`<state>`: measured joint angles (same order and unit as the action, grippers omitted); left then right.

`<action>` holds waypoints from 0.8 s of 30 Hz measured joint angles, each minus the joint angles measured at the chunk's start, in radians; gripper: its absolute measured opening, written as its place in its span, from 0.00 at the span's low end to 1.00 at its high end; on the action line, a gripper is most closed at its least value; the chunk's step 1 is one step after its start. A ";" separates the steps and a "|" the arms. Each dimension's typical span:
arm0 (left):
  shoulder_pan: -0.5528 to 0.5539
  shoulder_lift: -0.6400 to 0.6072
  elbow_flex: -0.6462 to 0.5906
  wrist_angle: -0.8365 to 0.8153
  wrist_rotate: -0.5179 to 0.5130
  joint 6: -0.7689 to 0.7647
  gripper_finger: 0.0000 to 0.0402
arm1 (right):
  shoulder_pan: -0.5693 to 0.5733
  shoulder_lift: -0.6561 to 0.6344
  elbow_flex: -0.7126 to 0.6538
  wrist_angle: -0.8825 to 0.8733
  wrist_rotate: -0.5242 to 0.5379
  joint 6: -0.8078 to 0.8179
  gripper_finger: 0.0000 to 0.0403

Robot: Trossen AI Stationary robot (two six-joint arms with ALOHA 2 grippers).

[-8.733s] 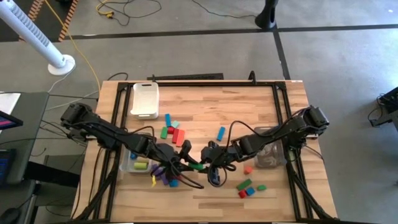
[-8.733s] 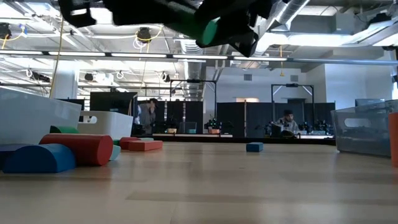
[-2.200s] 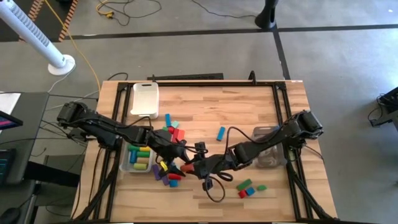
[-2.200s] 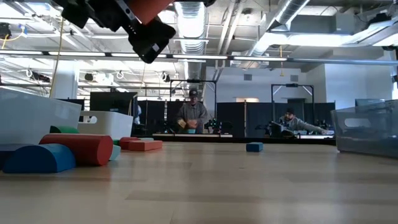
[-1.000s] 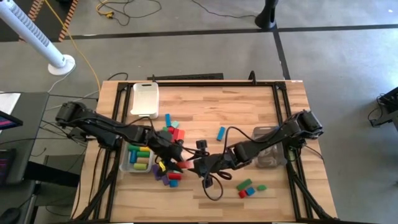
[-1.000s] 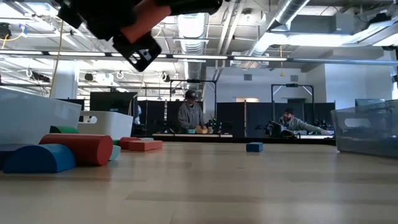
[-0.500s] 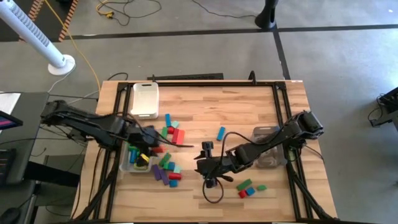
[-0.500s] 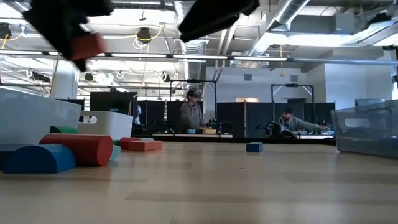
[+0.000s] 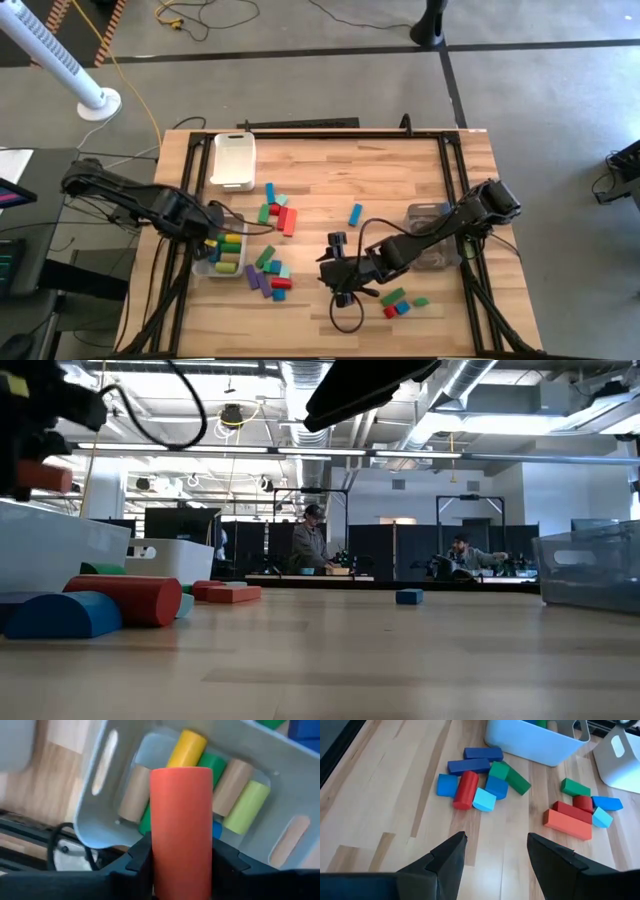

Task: Sort blocks by size
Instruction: Put the orange cylindrical block into the gray bin, then put the blue rectangular block into the black bin

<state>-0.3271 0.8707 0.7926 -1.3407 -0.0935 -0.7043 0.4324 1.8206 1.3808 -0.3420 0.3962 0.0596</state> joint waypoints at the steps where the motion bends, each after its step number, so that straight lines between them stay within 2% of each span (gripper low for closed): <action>1: 0.000 0.000 -0.011 0.012 0.006 -0.001 0.36 | 0.000 0.000 0.000 -0.001 0.000 0.002 0.61; 9: 0.000 0.004 -0.031 0.031 0.000 -0.008 0.40 | 0.013 0.000 0.000 -0.026 0.000 0.023 0.61; 14: 0.000 0.000 -0.031 0.055 -0.065 0.000 0.40 | 0.020 0.000 0.000 -0.045 0.000 0.039 0.61; 24: 0.000 -0.097 -0.031 0.453 -0.175 0.150 0.40 | 0.017 -0.003 0.000 -0.118 0.005 0.040 0.61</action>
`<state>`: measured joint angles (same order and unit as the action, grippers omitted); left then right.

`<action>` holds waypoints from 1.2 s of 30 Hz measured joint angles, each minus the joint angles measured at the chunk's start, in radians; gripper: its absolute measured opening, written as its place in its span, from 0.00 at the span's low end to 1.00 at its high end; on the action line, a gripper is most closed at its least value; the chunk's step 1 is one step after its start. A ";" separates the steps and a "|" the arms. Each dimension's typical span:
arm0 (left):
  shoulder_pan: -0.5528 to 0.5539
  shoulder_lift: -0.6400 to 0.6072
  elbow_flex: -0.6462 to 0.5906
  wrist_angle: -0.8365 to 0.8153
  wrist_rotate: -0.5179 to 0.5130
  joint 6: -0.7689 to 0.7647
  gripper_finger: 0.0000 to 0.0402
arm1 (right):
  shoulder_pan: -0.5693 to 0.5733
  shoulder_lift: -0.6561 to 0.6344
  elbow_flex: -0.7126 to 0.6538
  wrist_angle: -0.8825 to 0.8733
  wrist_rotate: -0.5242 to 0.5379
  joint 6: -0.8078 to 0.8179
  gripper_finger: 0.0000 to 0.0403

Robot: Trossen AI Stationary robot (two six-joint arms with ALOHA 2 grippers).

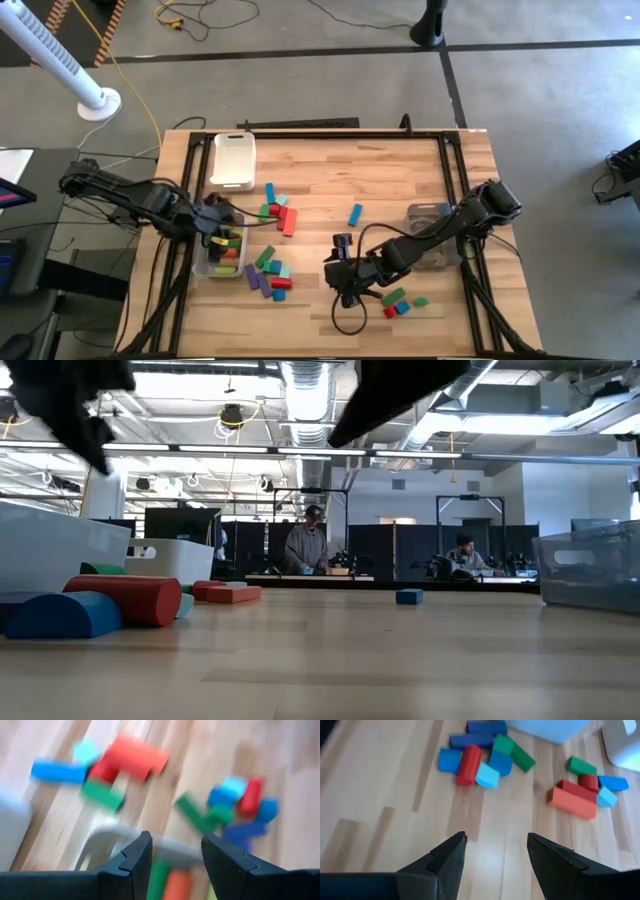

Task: Sort blocks by size
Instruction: Put the blue rectangular block into the black bin

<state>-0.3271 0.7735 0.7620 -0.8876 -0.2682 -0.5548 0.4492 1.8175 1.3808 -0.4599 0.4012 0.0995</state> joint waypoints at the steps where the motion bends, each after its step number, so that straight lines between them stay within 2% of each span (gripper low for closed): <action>1: 0.000 -0.009 0.000 0.044 -0.004 0.026 0.41 | 0.000 0.000 0.000 -0.017 0.008 0.004 0.61; 8: -0.024 -0.029 -0.008 0.341 -0.010 0.257 0.41 | -0.030 0.000 0.000 -0.190 0.028 0.060 0.61; 16: -0.071 -0.028 -0.133 0.663 -0.009 0.426 0.41 | -0.100 0.000 0.000 -0.360 0.028 0.079 0.61; 22: -0.071 -0.028 -0.222 0.761 -0.008 0.471 0.41 | -0.178 0.000 0.000 -0.478 0.009 0.020 0.61; 26: -0.071 -0.028 -0.252 0.794 -0.007 0.498 0.41 | -0.247 -0.001 -0.005 -0.534 -0.064 -0.051 0.61; 29: -0.071 -0.028 -0.254 0.798 -0.007 0.528 0.41 | -0.300 -0.001 -0.033 -0.535 -0.114 -0.127 0.61; 36: -0.071 -0.028 -0.255 0.880 -0.002 0.624 0.41 | -0.417 -0.001 -0.098 -0.460 -0.131 -0.321 0.61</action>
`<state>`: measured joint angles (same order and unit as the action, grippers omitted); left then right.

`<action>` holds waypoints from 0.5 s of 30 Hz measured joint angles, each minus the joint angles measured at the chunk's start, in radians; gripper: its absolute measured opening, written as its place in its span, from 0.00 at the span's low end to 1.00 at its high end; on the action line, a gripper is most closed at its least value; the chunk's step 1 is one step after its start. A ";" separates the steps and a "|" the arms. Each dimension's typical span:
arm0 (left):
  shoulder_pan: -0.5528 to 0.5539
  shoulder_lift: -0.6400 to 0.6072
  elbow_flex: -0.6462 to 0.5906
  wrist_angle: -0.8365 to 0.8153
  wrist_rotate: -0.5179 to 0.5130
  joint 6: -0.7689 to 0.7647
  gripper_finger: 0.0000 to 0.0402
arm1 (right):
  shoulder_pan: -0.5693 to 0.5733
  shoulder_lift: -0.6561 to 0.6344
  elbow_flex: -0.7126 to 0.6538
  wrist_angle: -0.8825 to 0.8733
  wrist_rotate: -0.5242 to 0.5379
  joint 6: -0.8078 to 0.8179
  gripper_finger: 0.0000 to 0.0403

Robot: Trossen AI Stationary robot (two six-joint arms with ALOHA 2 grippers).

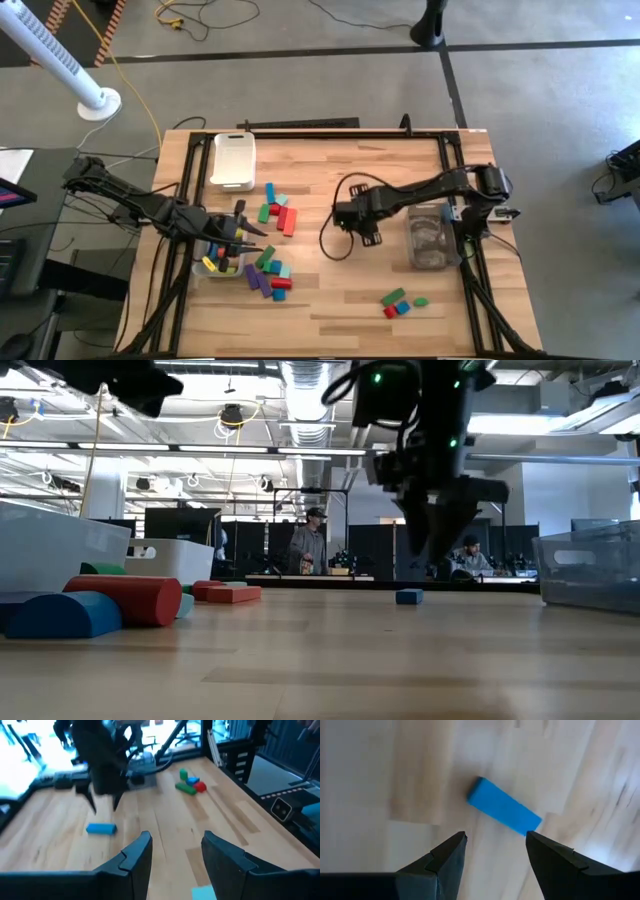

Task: Sort blocks by size
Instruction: Put the blue rectangular block into the black bin

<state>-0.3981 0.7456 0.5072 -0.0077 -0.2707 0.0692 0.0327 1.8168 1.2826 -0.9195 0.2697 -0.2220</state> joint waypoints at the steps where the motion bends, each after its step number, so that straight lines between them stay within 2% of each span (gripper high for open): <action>1: 0.000 0.000 0.000 0.015 0.000 0.019 0.41 | -0.014 0.000 -0.001 0.006 -0.003 -0.023 0.61; 7: 0.000 0.000 0.000 0.109 0.000 0.081 0.41 | -0.095 0.004 -0.001 0.058 -0.080 -0.123 0.61; 15: 0.000 0.000 0.000 0.115 0.000 0.034 0.41 | -0.156 0.004 -0.001 0.081 -0.142 -0.174 0.61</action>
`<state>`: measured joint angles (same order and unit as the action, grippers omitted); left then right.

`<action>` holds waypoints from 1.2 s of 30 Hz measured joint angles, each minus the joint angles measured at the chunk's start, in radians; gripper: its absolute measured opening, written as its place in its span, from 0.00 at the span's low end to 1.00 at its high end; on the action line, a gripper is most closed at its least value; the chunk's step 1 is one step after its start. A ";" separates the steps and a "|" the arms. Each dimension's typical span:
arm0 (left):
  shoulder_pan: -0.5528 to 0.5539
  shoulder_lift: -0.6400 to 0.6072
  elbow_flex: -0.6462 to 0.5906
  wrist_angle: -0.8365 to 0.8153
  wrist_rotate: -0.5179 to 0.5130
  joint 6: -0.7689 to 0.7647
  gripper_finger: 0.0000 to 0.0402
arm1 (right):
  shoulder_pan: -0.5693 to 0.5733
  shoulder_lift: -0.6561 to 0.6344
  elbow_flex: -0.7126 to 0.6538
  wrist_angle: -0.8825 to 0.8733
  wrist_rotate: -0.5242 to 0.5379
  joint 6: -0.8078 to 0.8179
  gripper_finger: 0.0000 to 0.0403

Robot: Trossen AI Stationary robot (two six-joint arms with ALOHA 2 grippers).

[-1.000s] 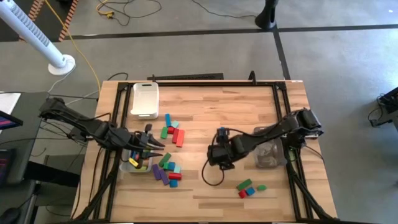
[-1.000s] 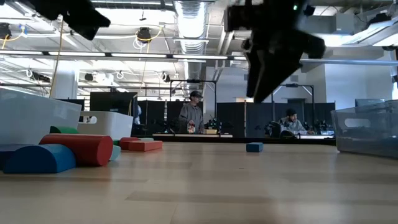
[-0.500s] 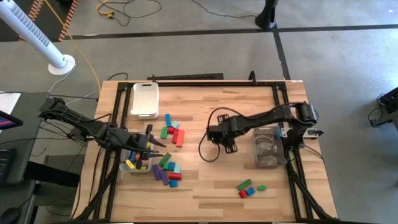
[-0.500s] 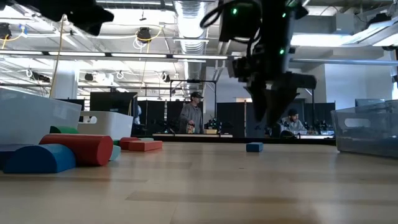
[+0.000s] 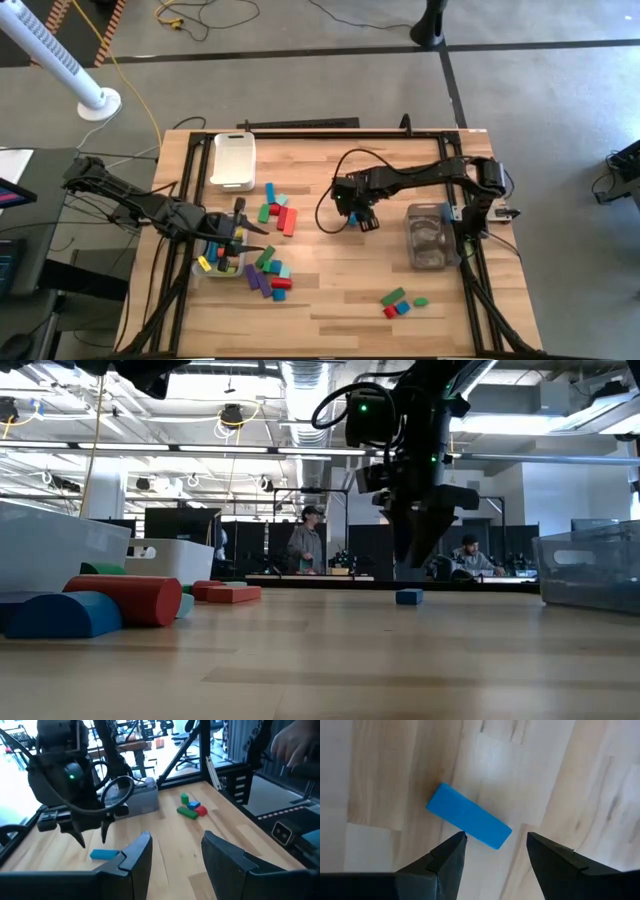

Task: Sort blocks by size
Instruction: Put the blue rectangular block into the black bin

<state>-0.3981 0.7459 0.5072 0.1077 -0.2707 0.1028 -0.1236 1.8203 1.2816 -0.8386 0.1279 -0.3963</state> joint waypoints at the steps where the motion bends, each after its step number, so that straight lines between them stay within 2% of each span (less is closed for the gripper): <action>1: 0.000 0.000 0.000 0.000 0.000 -0.010 0.41 | -0.004 0.000 0.000 0.000 -0.011 -0.003 0.61; 11: 0.000 0.000 0.000 -0.022 0.000 -0.073 0.41 | -0.001 0.019 0.000 0.035 -0.036 -0.071 0.61; 25: 0.001 0.083 -0.001 -0.038 -0.001 -0.120 0.41 | -0.010 0.169 0.006 0.040 -0.029 -0.078 0.60; 36: 0.002 0.190 -0.001 -0.006 -0.002 -0.228 0.41 | 0.002 0.155 0.001 0.051 -0.027 0.004 0.39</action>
<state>-0.3965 0.9361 0.5064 0.1021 -0.2726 -0.1251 -0.1213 1.9751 1.2823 -0.7879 0.1010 -0.3922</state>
